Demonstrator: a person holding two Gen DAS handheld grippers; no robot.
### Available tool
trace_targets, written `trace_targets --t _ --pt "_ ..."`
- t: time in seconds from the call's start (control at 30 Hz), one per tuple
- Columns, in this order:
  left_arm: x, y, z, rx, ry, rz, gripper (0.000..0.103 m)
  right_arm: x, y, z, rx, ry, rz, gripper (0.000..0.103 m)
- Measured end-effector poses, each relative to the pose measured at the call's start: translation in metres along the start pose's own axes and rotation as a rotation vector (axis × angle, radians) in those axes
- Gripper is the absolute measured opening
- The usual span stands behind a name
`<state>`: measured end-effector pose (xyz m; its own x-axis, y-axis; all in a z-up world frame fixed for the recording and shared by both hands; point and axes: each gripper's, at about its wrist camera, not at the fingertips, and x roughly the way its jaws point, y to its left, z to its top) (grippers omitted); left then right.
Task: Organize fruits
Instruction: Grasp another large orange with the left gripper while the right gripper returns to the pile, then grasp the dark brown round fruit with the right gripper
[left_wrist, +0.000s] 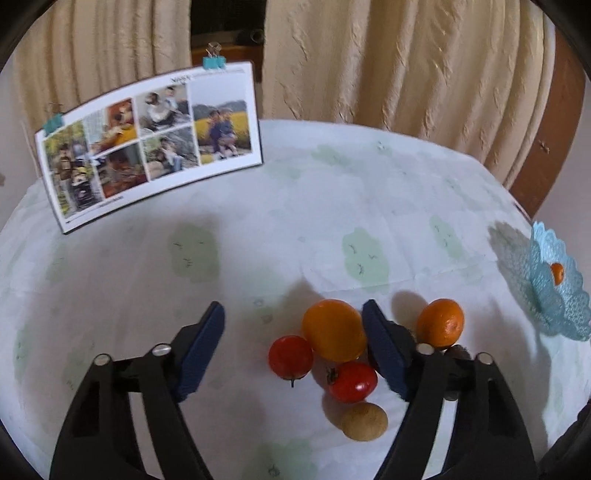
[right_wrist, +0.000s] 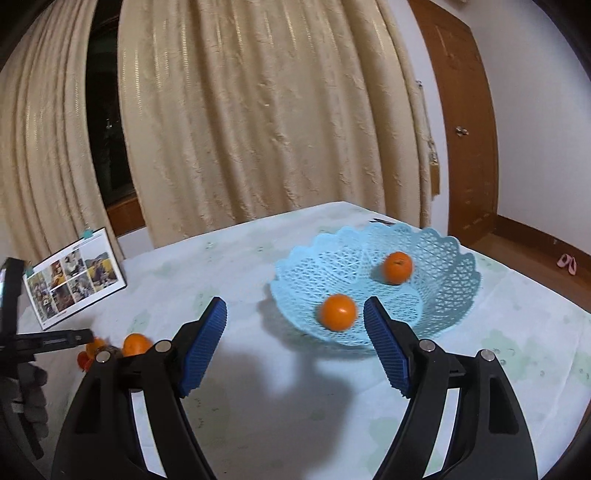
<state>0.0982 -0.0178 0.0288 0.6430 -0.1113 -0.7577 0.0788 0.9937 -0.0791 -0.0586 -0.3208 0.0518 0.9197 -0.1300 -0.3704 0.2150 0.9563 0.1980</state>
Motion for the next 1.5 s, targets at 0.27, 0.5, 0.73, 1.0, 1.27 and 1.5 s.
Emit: trace_targets --t 0.27,0.5,0.73,1.0,1.27,1.5 --pt "0.013 -0.007 0.002 0.038 0.028 -0.097 0.062 0.006 0.006 0.001 -0.012 0.039 0.026 0.081" --pt "0.025 -0.002 0.003 0.015 0.067 -0.168 0.057 0.013 0.015 -0.001 -0.023 0.089 0.076 0.081" --pt "0.021 -0.001 0.003 0.003 0.07 -0.219 0.042 0.026 0.037 -0.009 -0.047 0.202 0.19 0.081" --pt "-0.006 0.011 0.009 -0.037 -0.008 -0.187 0.042 0.043 0.075 -0.016 -0.055 0.344 0.359 0.081" --pt "-0.028 0.014 0.014 -0.043 -0.08 -0.122 0.042 0.064 0.124 -0.026 -0.151 0.436 0.453 0.076" --pt "-0.028 0.017 0.013 -0.061 -0.078 -0.119 0.042 0.096 0.131 -0.042 -0.11 0.577 0.487 0.048"
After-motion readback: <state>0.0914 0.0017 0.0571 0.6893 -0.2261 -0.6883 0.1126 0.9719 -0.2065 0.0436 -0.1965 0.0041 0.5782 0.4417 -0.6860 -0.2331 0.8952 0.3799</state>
